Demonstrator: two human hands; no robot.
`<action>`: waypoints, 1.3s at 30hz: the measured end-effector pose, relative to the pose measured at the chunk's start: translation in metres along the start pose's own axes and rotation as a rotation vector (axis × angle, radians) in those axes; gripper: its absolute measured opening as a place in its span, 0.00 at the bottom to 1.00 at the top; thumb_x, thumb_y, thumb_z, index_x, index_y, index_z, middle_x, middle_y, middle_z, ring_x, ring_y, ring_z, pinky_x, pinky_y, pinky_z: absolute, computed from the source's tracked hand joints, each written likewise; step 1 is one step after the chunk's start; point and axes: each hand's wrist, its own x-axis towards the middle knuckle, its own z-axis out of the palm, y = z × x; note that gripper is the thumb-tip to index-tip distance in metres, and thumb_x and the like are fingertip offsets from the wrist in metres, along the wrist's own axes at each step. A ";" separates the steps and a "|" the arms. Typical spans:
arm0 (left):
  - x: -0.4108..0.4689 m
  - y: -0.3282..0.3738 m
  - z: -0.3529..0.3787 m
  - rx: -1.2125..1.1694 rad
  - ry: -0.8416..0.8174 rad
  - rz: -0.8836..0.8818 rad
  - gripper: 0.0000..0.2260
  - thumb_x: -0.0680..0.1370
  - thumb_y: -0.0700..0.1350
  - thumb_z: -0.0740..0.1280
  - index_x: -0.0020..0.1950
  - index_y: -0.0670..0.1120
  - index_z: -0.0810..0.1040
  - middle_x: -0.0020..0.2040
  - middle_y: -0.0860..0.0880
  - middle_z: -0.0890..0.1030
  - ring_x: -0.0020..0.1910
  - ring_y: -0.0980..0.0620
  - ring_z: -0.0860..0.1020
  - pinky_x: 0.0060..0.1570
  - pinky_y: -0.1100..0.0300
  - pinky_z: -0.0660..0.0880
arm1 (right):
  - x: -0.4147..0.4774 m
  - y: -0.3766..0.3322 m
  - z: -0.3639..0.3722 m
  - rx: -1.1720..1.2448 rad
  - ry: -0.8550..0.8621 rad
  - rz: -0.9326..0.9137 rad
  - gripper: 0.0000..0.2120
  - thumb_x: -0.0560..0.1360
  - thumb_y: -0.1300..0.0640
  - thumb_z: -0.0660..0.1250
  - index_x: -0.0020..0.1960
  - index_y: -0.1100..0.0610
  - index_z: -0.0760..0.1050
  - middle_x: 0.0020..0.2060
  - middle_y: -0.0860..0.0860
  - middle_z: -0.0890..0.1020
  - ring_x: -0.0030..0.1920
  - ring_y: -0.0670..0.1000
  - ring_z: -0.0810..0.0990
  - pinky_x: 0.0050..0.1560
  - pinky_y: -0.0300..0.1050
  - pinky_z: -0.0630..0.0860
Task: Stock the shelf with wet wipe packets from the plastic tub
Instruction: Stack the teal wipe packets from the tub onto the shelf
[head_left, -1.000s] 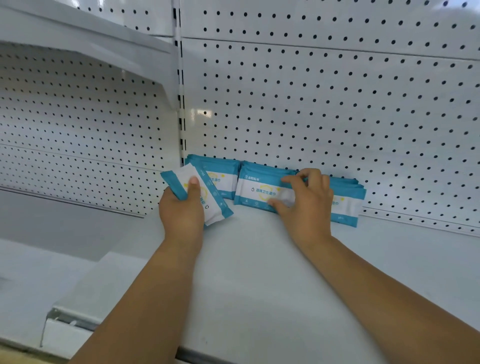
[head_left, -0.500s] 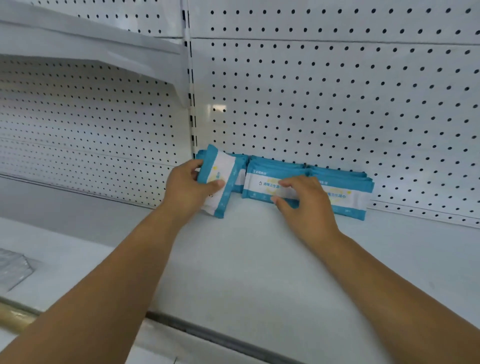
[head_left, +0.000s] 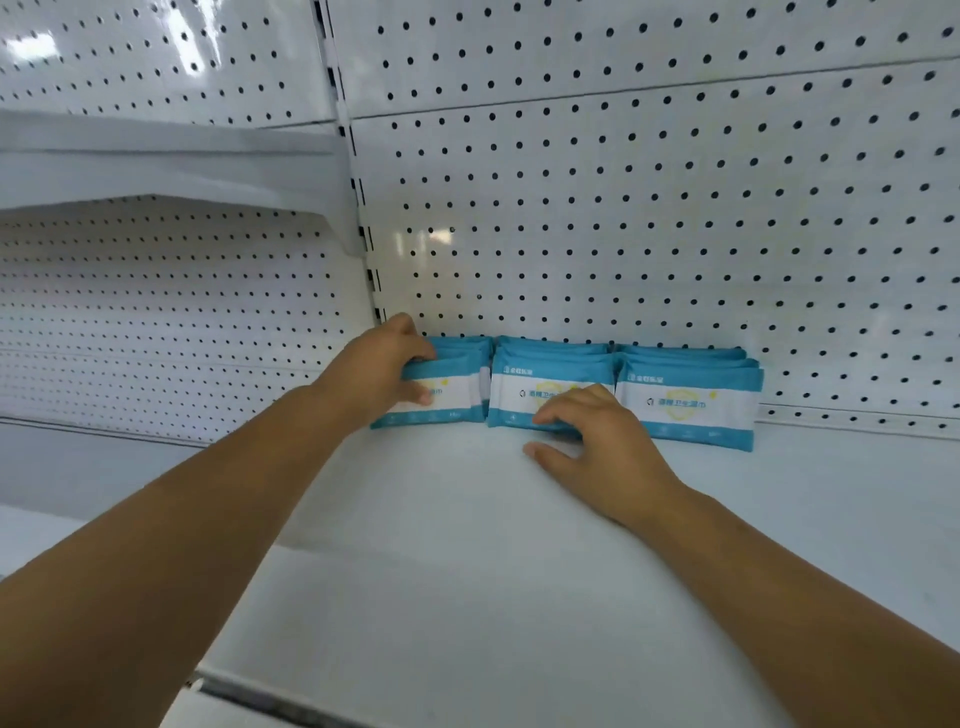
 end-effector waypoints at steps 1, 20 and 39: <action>0.001 -0.002 0.000 0.019 0.016 0.010 0.21 0.72 0.44 0.78 0.64 0.46 0.80 0.57 0.47 0.74 0.55 0.48 0.74 0.56 0.55 0.73 | 0.001 0.000 0.001 -0.008 -0.004 -0.007 0.15 0.73 0.49 0.75 0.57 0.52 0.82 0.53 0.44 0.81 0.58 0.45 0.73 0.59 0.32 0.65; -0.036 0.011 0.039 -0.068 0.411 -0.020 0.27 0.71 0.48 0.79 0.67 0.44 0.74 0.65 0.47 0.74 0.62 0.47 0.73 0.65 0.50 0.68 | -0.002 -0.004 -0.005 -0.005 -0.039 0.006 0.15 0.75 0.50 0.74 0.60 0.52 0.81 0.57 0.45 0.81 0.61 0.46 0.72 0.65 0.37 0.66; -0.127 0.191 0.022 -0.443 0.127 -0.086 0.26 0.79 0.60 0.66 0.76 0.53 0.68 0.75 0.53 0.69 0.74 0.53 0.66 0.71 0.58 0.63 | -0.075 -0.036 -0.187 -0.176 -0.193 0.295 0.30 0.75 0.43 0.72 0.73 0.50 0.69 0.59 0.44 0.74 0.60 0.45 0.73 0.54 0.34 0.65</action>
